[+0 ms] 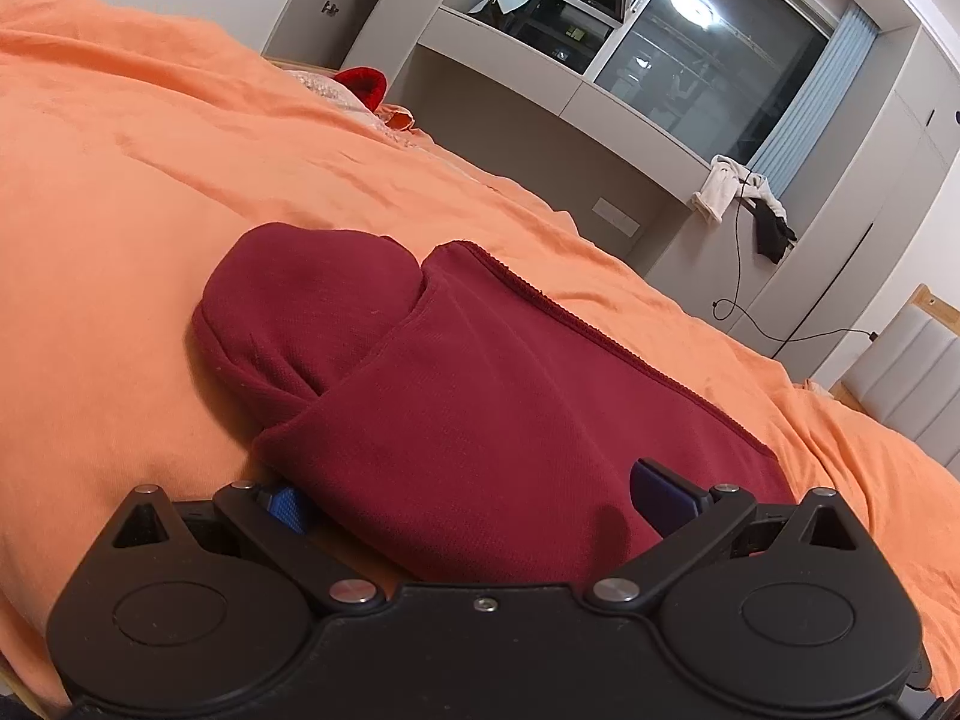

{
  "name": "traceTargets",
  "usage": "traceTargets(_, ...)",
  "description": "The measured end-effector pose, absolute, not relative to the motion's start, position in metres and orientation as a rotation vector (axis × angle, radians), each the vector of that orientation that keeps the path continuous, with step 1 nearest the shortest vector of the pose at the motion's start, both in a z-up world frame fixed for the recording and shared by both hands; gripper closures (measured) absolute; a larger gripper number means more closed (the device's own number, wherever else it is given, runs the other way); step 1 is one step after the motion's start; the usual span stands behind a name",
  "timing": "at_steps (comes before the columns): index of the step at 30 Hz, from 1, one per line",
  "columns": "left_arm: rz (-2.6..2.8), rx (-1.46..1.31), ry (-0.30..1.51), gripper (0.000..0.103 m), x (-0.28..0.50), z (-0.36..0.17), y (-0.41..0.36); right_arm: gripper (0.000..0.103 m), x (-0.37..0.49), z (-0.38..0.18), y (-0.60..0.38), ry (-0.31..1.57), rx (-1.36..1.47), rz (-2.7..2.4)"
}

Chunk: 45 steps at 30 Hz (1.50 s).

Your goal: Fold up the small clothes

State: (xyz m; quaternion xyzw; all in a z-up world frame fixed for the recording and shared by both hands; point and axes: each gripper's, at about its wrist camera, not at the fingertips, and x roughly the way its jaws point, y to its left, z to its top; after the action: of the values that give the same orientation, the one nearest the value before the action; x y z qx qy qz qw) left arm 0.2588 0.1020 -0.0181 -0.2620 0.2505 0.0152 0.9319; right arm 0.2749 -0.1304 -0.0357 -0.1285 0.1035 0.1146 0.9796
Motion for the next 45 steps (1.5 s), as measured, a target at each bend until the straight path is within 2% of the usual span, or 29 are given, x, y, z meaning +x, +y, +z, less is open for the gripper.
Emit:
traceTargets(7,0.09,-0.422,0.512,0.003,0.265,-0.016,0.085,0.0,0.275,-0.032,-0.138,0.232,-0.226,0.261)
traceTargets(10,0.146,-0.348,0.502,0.017,0.268,-0.013,0.075,0.0,0.273,-0.025,-0.148,0.258,-0.199,0.307)
traceTargets(13,0.184,-0.331,0.484,0.037,0.269,-0.01,0.075,0.0,0.267,-0.018,-0.161,0.254,-0.191,0.316)
traceTargets(15,0.208,-0.317,0.463,0.067,0.269,-0.006,0.075,0.0,0.261,-0.013,-0.172,0.237,-0.193,0.294)
traceTargets(18,0.188,-0.207,0.418,0.08,0.271,0.008,0.063,0.0,0.25,-0.006,-0.194,0.202,-0.155,0.252)
traceTargets(26,0.035,0.088,0.26,0.084,0.284,0.063,-0.016,0.0,0.233,0.015,-0.257,0.161,-0.044,0.168)
traceTargets(31,-0.125,0.182,0.232,0.084,0.288,0.088,-0.079,0.0,0.239,0.043,-0.302,0.138,0.015,0.041)
traceTargets(35,-0.249,0.271,0.249,0.085,0.277,0.077,-0.125,0.0,0.25,0.056,-0.338,0.15,0.05,-0.037)
traceTargets(41,-0.391,0.431,0.324,0.084,0.258,0.032,-0.165,0.0,0.261,0.053,-0.379,0.203,0.124,-0.051)
traceTargets(43,-0.402,0.475,0.337,0.082,0.255,0.019,-0.169,0.0,0.265,0.051,-0.387,0.229,0.156,-0.037)
traceTargets(44,-0.411,0.482,0.336,0.078,0.252,0.016,-0.168,0.0,0.268,0.05,-0.392,0.244,0.176,-0.023)
traceTargets(45,-0.425,0.48,0.337,0.069,0.251,0.014,-0.167,0.0,0.271,0.049,-0.395,0.254,0.193,-0.011)
